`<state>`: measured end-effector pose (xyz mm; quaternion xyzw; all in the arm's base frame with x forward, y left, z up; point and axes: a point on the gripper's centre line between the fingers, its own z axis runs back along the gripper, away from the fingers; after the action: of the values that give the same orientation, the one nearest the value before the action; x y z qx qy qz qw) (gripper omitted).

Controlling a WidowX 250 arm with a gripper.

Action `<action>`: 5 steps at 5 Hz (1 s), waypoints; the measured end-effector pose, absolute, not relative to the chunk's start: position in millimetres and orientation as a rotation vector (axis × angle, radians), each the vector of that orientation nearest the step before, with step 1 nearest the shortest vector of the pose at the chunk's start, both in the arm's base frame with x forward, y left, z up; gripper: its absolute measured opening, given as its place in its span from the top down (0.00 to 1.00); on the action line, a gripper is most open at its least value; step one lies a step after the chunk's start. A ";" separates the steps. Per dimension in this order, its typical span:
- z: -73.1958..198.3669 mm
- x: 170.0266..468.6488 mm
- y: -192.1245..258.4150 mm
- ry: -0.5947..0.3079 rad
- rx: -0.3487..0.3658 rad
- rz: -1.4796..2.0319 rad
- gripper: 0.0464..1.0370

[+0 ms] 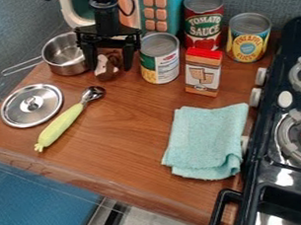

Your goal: Put the stuffed toy in the silver pot

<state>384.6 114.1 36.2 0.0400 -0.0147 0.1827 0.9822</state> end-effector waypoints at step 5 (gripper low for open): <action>28.4 376.7 124.0 -0.007 0.083 0.410 0.76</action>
<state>376.7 124.0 28.4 0.0412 -0.0037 0.2036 0.9782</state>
